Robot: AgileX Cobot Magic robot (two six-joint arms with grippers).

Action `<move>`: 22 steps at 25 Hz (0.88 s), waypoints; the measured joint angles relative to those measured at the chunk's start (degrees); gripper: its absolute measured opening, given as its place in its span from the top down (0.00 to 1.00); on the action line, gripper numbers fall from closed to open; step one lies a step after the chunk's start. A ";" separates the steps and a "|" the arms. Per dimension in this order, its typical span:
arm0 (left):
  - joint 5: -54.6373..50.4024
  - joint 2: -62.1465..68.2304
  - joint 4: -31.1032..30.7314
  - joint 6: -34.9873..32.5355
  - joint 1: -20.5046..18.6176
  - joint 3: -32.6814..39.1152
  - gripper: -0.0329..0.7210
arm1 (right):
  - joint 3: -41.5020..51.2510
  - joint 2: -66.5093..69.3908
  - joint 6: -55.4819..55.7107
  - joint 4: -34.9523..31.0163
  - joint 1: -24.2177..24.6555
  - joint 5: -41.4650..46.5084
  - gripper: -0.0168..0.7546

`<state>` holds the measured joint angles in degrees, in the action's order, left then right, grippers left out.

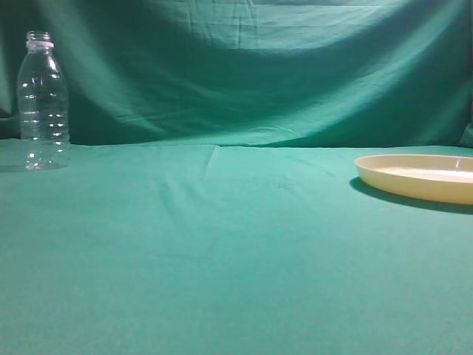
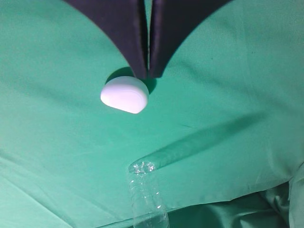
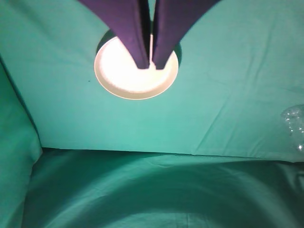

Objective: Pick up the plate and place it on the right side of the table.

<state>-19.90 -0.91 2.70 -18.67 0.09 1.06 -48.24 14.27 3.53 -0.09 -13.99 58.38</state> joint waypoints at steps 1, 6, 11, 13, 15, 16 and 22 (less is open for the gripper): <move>0.00 0.00 0.00 0.00 0.00 0.00 0.96 | 0.42 0.00 0.00 0.53 0.00 -0.14 0.98; 0.00 0.00 0.00 0.00 0.00 0.00 0.96 | 8.55 -4.06 -0.18 2.51 1.67 -8.16 0.98; 0.00 0.00 0.00 0.00 0.00 0.00 0.96 | 21.21 -11.59 -0.27 2.64 7.31 -19.56 0.98; 0.00 0.00 0.00 0.00 0.00 0.00 0.96 | 24.46 -12.51 -0.27 2.64 8.20 -21.47 0.98; 0.00 0.00 0.00 0.00 0.00 0.00 0.96 | 29.53 -14.38 -0.27 2.73 9.55 -25.71 0.98; 0.00 0.00 0.00 0.00 0.00 0.00 0.96 | 32.19 -14.70 -0.27 2.73 9.79 -27.61 0.98; 0.00 0.00 0.00 0.00 0.00 0.00 0.96 | 46.98 -14.93 -0.27 3.08 9.90 -37.11 0.98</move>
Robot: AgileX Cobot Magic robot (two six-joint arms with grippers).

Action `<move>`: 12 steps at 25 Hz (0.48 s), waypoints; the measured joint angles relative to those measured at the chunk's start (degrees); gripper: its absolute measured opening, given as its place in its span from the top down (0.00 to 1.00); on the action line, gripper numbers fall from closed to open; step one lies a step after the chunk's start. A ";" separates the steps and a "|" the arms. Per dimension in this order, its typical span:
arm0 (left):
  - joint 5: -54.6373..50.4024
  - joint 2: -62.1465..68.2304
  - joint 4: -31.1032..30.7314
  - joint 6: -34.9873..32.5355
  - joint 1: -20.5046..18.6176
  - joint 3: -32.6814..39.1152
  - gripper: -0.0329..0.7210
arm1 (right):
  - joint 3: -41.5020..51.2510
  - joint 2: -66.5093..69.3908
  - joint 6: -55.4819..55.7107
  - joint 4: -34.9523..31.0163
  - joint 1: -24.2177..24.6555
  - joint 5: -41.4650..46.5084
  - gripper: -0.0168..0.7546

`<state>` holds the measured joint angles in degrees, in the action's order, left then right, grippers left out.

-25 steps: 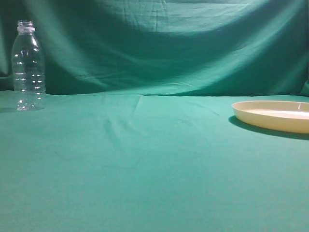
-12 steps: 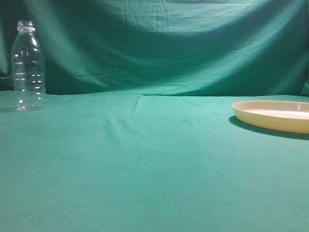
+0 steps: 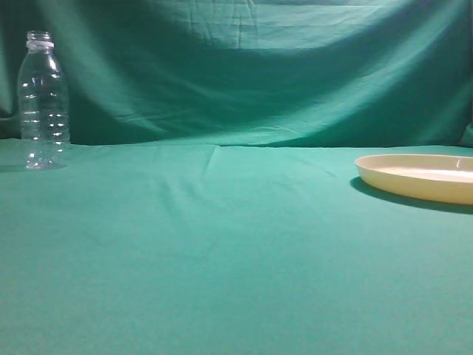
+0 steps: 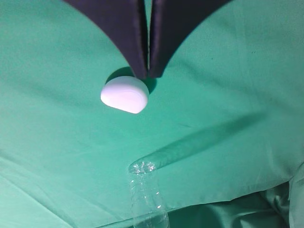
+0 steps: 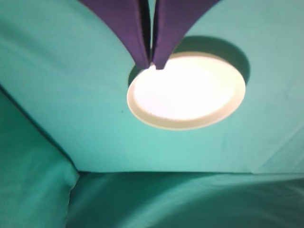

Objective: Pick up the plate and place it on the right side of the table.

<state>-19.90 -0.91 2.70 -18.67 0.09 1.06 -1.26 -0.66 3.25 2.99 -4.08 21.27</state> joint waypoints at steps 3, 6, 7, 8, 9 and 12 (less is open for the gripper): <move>0.00 0.00 0.00 0.00 0.00 0.00 0.96 | 2.72 0.00 0.00 0.00 0.00 -1.51 0.98; 0.00 0.00 0.00 0.00 0.00 0.00 0.96 | 2.72 0.00 0.00 0.00 0.00 -0.72 0.98; 0.00 0.00 0.00 0.00 0.00 0.00 0.96 | 2.72 0.00 0.00 0.00 0.00 -0.40 0.98; 0.00 0.00 0.00 0.00 0.00 0.00 0.96 | 2.83 0.00 0.00 0.00 0.00 -0.05 0.98; 0.00 0.00 0.00 0.00 0.00 0.00 0.96 | 2.83 0.00 0.00 0.00 0.00 0.25 0.98; 0.00 0.00 0.00 0.00 0.00 0.00 0.96 | 2.83 0.00 0.37 0.00 0.00 0.61 0.98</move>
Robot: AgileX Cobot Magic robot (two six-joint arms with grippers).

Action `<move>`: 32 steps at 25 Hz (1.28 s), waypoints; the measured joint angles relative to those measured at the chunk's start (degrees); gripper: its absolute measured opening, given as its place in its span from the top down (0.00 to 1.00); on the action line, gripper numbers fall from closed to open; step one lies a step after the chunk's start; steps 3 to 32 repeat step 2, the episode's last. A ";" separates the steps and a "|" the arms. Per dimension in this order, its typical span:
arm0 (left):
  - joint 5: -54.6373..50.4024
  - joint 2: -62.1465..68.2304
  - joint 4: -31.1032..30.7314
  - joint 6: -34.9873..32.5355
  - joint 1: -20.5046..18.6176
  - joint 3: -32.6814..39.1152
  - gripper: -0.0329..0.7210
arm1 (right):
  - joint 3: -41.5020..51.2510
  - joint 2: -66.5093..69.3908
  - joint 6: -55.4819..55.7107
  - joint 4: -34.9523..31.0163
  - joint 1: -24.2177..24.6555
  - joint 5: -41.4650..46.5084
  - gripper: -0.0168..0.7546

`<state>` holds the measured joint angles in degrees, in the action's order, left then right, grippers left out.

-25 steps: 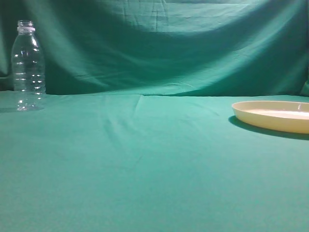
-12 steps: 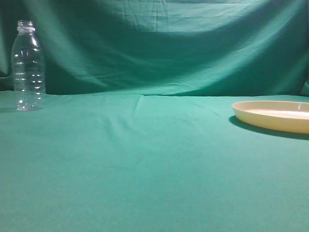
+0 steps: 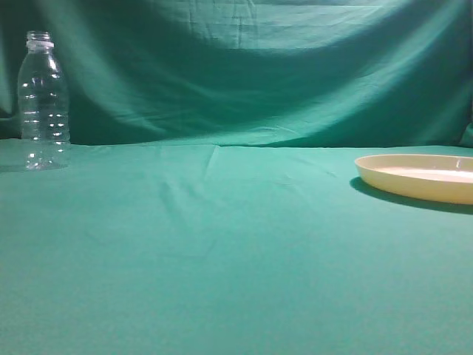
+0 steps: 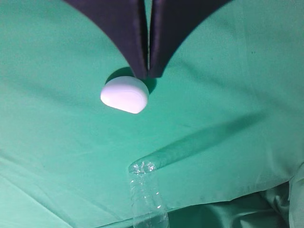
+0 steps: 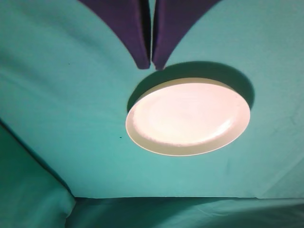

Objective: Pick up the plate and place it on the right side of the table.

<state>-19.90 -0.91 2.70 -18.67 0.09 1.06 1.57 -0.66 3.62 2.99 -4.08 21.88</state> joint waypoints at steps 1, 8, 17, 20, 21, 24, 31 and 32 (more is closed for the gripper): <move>0.00 0.00 0.00 0.00 0.00 0.00 0.96 | 0.00 0.00 0.08 0.00 0.00 0.00 0.98; 0.00 0.00 0.00 0.00 0.00 0.00 0.96 | 0.00 0.00 0.13 0.00 0.00 0.00 0.98; 0.00 0.00 0.00 0.00 0.00 0.00 0.96 | 0.00 0.00 0.13 0.00 0.00 0.00 0.98; 0.00 0.00 0.00 0.00 0.00 0.00 0.96 | 0.00 0.00 0.13 0.00 0.00 0.00 0.98; 0.00 0.00 0.00 0.00 0.00 0.00 0.96 | 0.00 0.00 0.13 0.00 0.00 0.00 0.98; 0.00 0.00 0.00 0.00 0.00 0.00 0.96 | 0.00 0.00 0.13 0.00 0.00 0.00 0.98; 0.00 0.00 0.00 0.00 0.00 0.00 0.96 | 0.00 0.00 0.13 0.00 0.00 0.00 0.98; 0.00 0.00 0.00 0.00 0.00 0.00 0.96 | 0.00 0.00 0.13 0.00 0.00 0.00 0.98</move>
